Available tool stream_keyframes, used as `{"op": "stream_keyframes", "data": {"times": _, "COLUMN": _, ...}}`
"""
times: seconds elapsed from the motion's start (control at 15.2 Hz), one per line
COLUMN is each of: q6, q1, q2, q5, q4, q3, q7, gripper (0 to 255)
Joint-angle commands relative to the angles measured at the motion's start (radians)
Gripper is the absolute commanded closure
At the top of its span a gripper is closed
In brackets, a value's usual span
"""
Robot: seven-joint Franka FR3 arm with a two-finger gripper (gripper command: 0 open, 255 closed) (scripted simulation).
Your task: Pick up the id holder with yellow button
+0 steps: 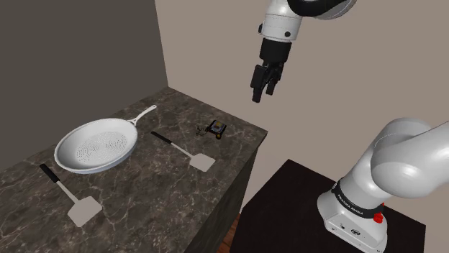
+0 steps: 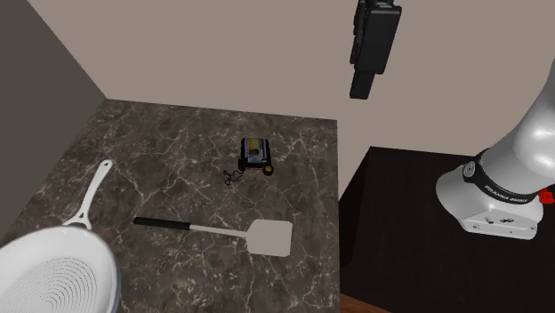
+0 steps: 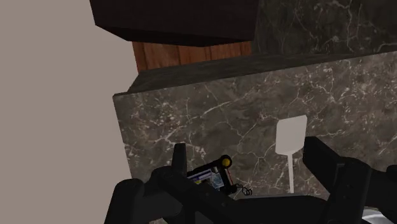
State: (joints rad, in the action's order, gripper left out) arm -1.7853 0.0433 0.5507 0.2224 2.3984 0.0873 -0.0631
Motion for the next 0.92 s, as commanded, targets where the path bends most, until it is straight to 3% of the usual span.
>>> {"op": "stream_keyframes", "data": {"times": 0.0, "q6": -0.073, "q1": 0.006, "q2": -0.069, "q5": 0.022, "q4": -0.008, "q3": 0.012, "q7": 0.007, "gripper": 0}}
{"op": "stream_keyframes", "data": {"times": 0.86, "q6": -0.42, "q1": 0.044, "q2": -0.526, "q5": 0.138, "q4": -0.181, "q3": 0.064, "q7": 0.02, "gripper": 0}}
